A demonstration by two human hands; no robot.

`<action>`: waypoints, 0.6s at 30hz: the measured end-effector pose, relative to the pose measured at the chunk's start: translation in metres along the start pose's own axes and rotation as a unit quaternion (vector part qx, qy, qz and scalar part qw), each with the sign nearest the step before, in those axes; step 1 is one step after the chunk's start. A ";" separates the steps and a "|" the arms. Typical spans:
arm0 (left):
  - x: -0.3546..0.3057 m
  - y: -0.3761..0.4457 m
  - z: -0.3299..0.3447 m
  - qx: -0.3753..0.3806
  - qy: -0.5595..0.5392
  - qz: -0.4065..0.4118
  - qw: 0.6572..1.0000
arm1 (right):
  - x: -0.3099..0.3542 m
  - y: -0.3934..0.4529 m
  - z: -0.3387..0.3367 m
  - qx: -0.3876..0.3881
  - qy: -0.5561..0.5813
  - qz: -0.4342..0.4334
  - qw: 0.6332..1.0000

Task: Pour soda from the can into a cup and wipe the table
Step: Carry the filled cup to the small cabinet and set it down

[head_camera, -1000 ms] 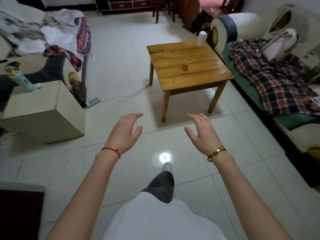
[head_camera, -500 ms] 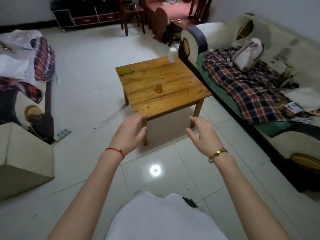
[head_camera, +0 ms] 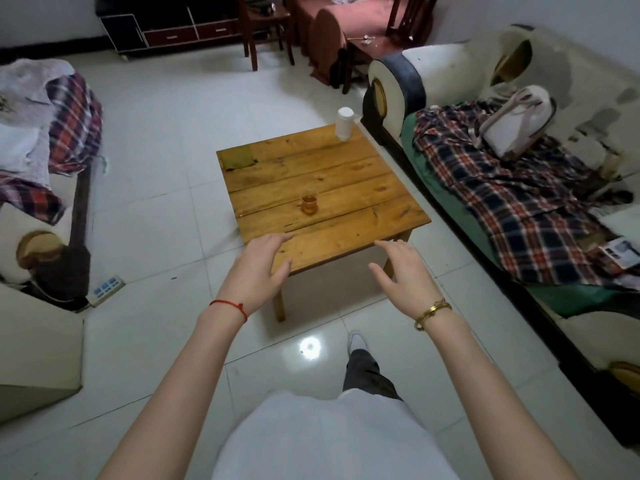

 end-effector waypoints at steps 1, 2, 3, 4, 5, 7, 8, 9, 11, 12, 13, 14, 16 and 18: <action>0.000 0.016 0.002 -0.007 0.000 -0.007 1.000 | -0.007 0.018 -0.005 0.007 -0.001 -0.007 1.000; -0.002 0.031 0.003 -0.013 -0.002 -0.017 1.000 | -0.013 0.036 -0.011 0.014 -0.003 -0.016 1.000; -0.003 0.046 0.004 -0.018 -0.006 -0.027 0.999 | -0.020 0.055 -0.018 0.021 -0.005 -0.024 0.999; -0.006 0.062 0.006 -0.022 -0.008 -0.037 0.999 | -0.026 0.074 -0.026 0.027 -0.008 -0.033 0.999; -0.008 0.077 0.007 -0.026 -0.010 -0.045 0.999 | -0.031 0.092 -0.033 0.031 -0.010 -0.040 0.999; -0.014 0.107 0.009 -0.035 -0.013 -0.064 0.997 | -0.041 0.129 -0.048 0.035 -0.013 -0.059 0.998; -0.016 0.122 0.010 -0.042 -0.015 -0.073 0.996 | -0.045 0.146 -0.055 0.037 -0.016 -0.071 0.997; -0.017 0.135 0.011 -0.047 -0.017 -0.083 0.995 | -0.048 0.163 -0.061 0.040 -0.020 -0.079 0.996; -0.018 0.158 0.012 -0.062 -0.024 -0.104 0.992 | -0.054 0.195 -0.068 0.052 -0.030 -0.096 0.994; -0.018 0.168 0.013 -0.070 -0.028 -0.116 0.990 | -0.057 0.209 -0.069 0.061 -0.035 -0.103 0.992; -0.016 0.177 0.013 -0.077 -0.031 -0.128 0.988 | -0.059 0.223 -0.070 0.071 -0.039 -0.109 0.991; -0.014 0.185 0.014 -0.083 -0.032 -0.137 0.987 | -0.061 0.236 -0.069 0.078 -0.042 -0.117 0.989; -0.009 0.200 0.017 -0.091 -0.034 -0.155 0.983 | -0.062 0.258 -0.067 0.092 -0.037 -0.126 0.987; -0.002 0.212 0.021 -0.096 -0.040 -0.178 0.979 | -0.065 0.277 -0.061 0.107 -0.031 -0.128 0.985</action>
Point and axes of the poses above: each hand's wrist, its own y-axis towards the middle knuckle, its own z-axis out of the palm, x = y × z, the point moved 5 cm from there along y, towards the middle knuckle, and after that the axes turned 3 degrees about x, right-handed, at the moved point
